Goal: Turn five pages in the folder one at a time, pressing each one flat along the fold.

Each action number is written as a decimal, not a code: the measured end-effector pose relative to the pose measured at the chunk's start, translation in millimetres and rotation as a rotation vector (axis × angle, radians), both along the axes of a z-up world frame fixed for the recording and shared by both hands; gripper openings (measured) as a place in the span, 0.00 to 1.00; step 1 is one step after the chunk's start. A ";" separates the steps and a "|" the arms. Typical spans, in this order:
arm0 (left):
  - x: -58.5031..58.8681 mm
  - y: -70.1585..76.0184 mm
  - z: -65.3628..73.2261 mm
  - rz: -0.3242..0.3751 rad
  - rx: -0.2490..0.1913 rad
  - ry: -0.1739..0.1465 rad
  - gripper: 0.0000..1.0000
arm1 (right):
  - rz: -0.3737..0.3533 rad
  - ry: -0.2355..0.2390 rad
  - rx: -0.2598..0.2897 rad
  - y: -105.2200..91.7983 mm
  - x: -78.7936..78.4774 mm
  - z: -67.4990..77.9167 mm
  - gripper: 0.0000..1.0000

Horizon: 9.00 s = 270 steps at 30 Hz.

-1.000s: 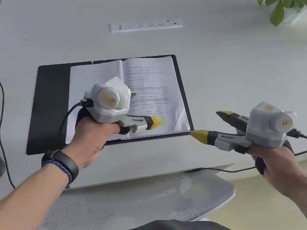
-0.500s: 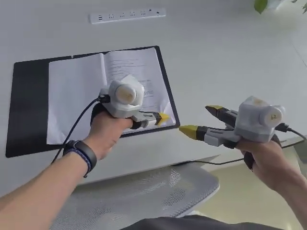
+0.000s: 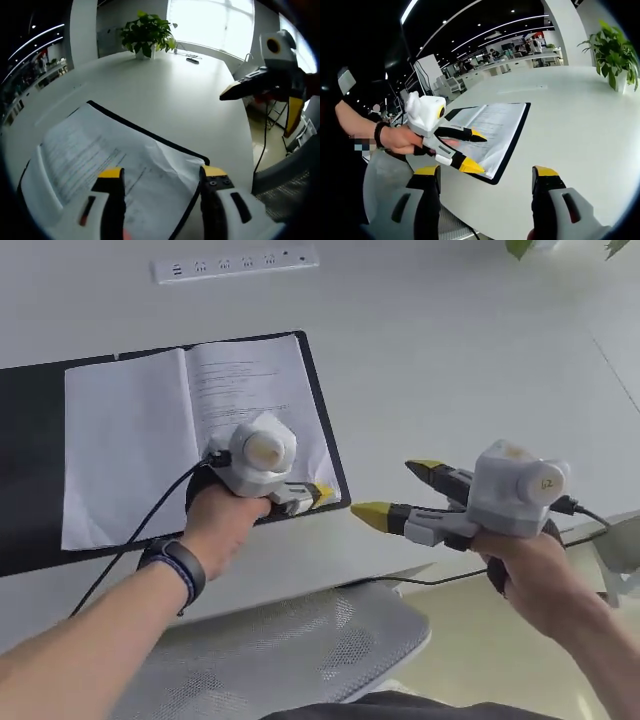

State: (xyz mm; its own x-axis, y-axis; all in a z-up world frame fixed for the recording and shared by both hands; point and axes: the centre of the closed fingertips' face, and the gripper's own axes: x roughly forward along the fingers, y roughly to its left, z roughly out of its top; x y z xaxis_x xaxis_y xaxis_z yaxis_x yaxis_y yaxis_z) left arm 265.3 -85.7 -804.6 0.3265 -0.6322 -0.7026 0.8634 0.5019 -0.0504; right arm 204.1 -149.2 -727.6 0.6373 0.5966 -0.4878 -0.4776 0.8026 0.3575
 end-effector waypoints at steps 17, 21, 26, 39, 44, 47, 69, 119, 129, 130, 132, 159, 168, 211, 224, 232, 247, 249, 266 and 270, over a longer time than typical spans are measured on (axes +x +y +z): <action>8.5 -0.9 -5.2 0.023 -0.023 -0.051 0.56 | 0.023 0.010 0.032 5.5 8.9 -9.5 0.70; 8.6 -0.6 -5.2 0.024 -0.027 -0.049 0.54 | 0.028 0.012 0.038 7.1 8.8 -9.9 0.70; 10.2 0.3 -5.0 0.023 -0.027 -0.048 0.51 | 0.026 0.015 0.042 7.1 8.4 -11.5 0.69; 11.5 2.5 -0.3 0.025 -0.037 -0.031 0.46 | 0.019 0.013 0.061 9.1 10.5 -8.9 0.68; 13.7 5.7 2.9 0.033 -0.031 -0.040 0.38 | 0.016 0.013 0.066 9.1 11.4 -9.2 0.68; 14.0 6.2 4.1 0.036 -0.031 -0.039 0.37 | 0.017 0.014 0.065 9.1 11.4 -9.6 0.68; -9.4 -5.0 -3.9 0.071 -0.004 -0.080 0.28 | -0.014 0.020 0.093 4.6 12.1 -13.8 0.66; -2.2 -1.8 -3.6 0.056 -0.040 -0.088 0.15 | 0.100 0.120 0.230 67.1 69.9 -39.5 0.55; -2.1 -1.8 -3.5 0.060 -0.046 -0.086 0.15 | 0.078 0.150 0.284 66.0 74.6 -42.0 0.52; -2.1 -1.8 -3.5 0.060 -0.046 -0.086 0.15 | 0.069 0.153 0.296 65.4 75.5 -41.6 0.50; -2.0 -1.8 -3.7 0.060 -0.048 -0.085 0.15 | 0.044 0.161 0.329 63.0 78.4 -40.1 0.45; -9.2 -4.9 -0.3 0.062 -0.090 -0.021 0.28 | -0.097 0.284 0.393 59.5 88.1 -55.5 0.00; -10.7 9.7 13.4 0.083 -0.095 -0.010 0.41 | -0.136 0.281 0.433 56.7 90.4 -47.3 0.00; 10.4 184.0 80.2 0.334 -0.163 -0.106 0.61 | -0.052 0.139 0.567 107.9 97.4 49.7 0.00; -5.4 246.0 88.7 0.444 -0.157 -0.121 0.62 | 0.082 0.093 0.583 165.7 99.7 80.9 0.00; -9.9 267.6 99.3 0.486 -0.172 -0.135 0.63 | 0.138 0.094 0.584 193.9 103.0 86.5 0.00; -12.4 304.6 101.9 0.548 -0.174 -0.136 0.63 | 0.238 0.133 0.578 258.7 106.3 81.8 0.00; -13.0 307.3 102.9 0.551 -0.178 -0.137 0.64 | 0.243 0.142 0.576 265.7 107.4 78.1 0.00; -28.4 326.4 101.4 0.581 -0.204 -0.118 0.66 | 0.290 0.251 0.553 325.7 110.7 36.5 0.00; -31.7 333.9 103.1 0.603 -0.212 -0.117 0.66 | 0.299 0.279 0.539 337.7 111.1 23.7 0.00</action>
